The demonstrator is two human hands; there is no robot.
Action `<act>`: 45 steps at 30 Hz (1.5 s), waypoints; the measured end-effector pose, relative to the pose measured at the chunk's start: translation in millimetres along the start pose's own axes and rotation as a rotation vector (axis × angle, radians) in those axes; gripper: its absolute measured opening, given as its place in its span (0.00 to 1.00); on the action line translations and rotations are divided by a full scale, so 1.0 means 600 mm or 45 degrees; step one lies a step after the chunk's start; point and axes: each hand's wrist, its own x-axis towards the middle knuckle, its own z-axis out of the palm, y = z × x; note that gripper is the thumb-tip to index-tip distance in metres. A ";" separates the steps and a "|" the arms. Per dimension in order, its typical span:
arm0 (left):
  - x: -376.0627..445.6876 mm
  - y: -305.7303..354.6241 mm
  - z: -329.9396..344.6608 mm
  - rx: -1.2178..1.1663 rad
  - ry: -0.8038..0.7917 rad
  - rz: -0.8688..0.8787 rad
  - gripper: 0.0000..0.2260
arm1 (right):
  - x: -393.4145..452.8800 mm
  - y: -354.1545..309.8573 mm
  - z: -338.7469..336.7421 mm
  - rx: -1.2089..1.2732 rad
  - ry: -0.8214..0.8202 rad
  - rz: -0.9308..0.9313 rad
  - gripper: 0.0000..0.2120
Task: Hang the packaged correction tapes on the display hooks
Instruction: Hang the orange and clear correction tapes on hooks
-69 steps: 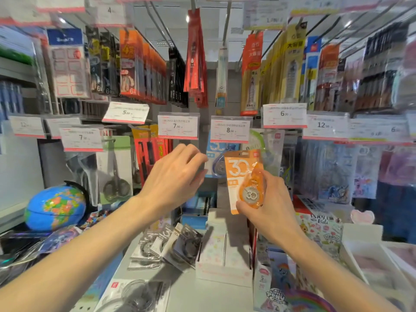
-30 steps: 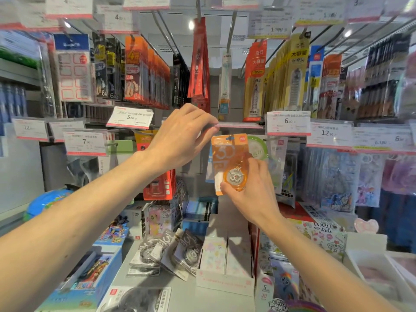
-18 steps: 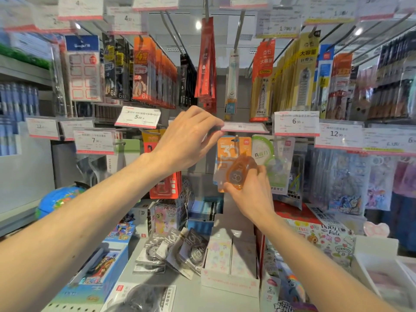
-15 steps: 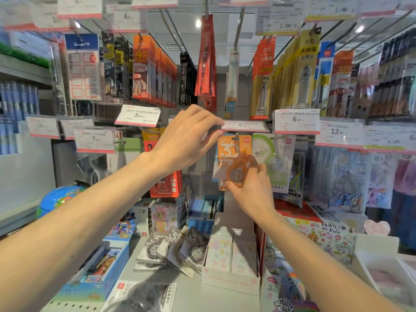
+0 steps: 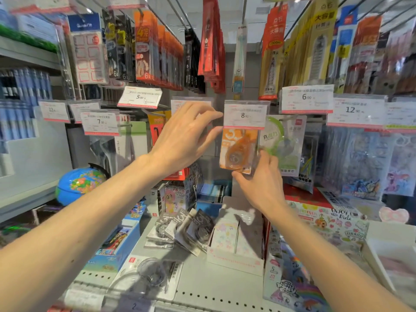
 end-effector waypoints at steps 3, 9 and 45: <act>-0.044 0.002 0.000 -0.053 -0.026 -0.092 0.15 | -0.018 0.003 0.007 0.011 -0.067 0.015 0.40; -0.176 -0.015 0.033 -0.249 -0.319 -0.533 0.09 | -0.051 -0.003 0.056 -0.122 -0.327 0.015 0.32; -0.339 -0.109 0.152 -0.784 -1.132 -1.302 0.08 | -0.049 -0.002 0.307 -0.289 -0.927 -0.109 0.17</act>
